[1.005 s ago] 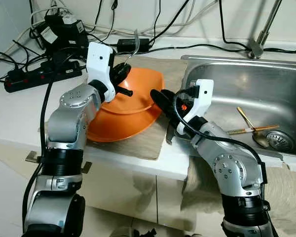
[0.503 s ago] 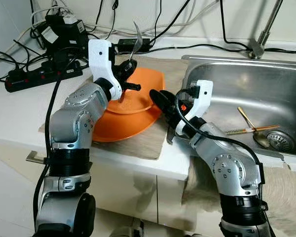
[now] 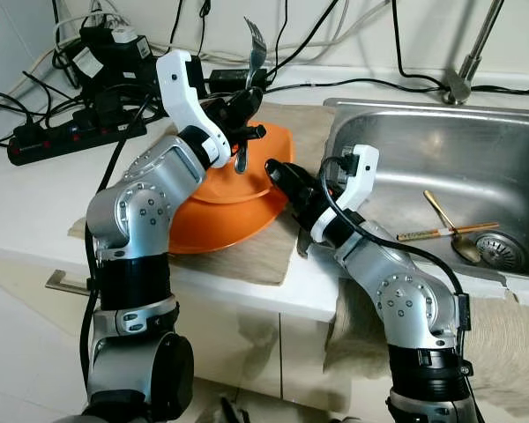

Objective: Kitchen organization

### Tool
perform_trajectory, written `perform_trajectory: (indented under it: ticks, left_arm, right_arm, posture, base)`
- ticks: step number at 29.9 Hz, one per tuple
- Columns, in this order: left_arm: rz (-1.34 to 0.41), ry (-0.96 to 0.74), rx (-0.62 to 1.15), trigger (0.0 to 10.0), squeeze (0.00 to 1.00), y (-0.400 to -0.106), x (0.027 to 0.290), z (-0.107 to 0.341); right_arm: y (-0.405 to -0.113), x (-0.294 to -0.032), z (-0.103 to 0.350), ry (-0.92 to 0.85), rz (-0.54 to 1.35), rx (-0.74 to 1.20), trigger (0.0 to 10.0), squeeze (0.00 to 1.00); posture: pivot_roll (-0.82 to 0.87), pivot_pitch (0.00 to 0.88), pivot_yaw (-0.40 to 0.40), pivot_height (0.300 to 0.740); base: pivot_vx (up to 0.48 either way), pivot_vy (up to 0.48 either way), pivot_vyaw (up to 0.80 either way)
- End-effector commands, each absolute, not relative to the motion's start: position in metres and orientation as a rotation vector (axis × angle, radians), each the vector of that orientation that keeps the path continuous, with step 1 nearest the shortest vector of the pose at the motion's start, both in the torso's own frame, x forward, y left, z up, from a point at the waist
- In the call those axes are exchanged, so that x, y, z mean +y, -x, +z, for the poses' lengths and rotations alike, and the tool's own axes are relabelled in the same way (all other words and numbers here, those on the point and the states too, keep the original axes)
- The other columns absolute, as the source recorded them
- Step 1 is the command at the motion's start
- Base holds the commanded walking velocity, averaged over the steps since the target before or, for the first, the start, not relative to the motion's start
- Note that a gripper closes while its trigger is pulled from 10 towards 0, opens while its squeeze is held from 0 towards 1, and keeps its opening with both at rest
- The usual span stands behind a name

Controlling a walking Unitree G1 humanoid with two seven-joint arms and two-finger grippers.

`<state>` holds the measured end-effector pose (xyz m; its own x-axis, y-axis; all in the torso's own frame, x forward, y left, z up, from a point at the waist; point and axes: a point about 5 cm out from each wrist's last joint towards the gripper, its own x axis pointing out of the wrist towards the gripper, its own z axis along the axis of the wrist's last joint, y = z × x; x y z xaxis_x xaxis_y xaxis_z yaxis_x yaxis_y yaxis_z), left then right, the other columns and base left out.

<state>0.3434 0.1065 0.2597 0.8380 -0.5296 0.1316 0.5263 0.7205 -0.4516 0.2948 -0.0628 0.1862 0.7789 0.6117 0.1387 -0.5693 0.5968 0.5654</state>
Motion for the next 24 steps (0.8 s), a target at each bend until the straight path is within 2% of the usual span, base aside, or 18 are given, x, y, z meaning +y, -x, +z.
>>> perform_trajectory:
  ticks: [1,13,24]
  left_arm:
    - [-0.604,0.481,0.001,0.0,0.00,-0.339,0.106,0.261]
    - [-0.598,0.456,0.069,0.0,0.00,-0.341,0.111,0.232]
    - [-0.616,0.418,0.017,0.0,0.00,-0.343,0.112,0.241]
  right_arm:
    - [-0.296,-0.059,0.192,-0.651,0.722,0.059,10.0,0.00]
    - [-0.293,-0.061,0.199,-0.728,0.766,0.038,10.0,0.00]
    - [-0.297,-0.063,0.191,-0.685,0.733,0.062,10.0,0.00]
  posture:
    - [0.05,0.012,0.102,0.740]
    - [0.05,0.016,0.100,0.740]
    - [0.03,0.000,0.095,0.740]
  base:
    - [0.000,0.000,0.00]
    - [0.000,0.000,0.00]
    - [0.000,0.000,0.00]
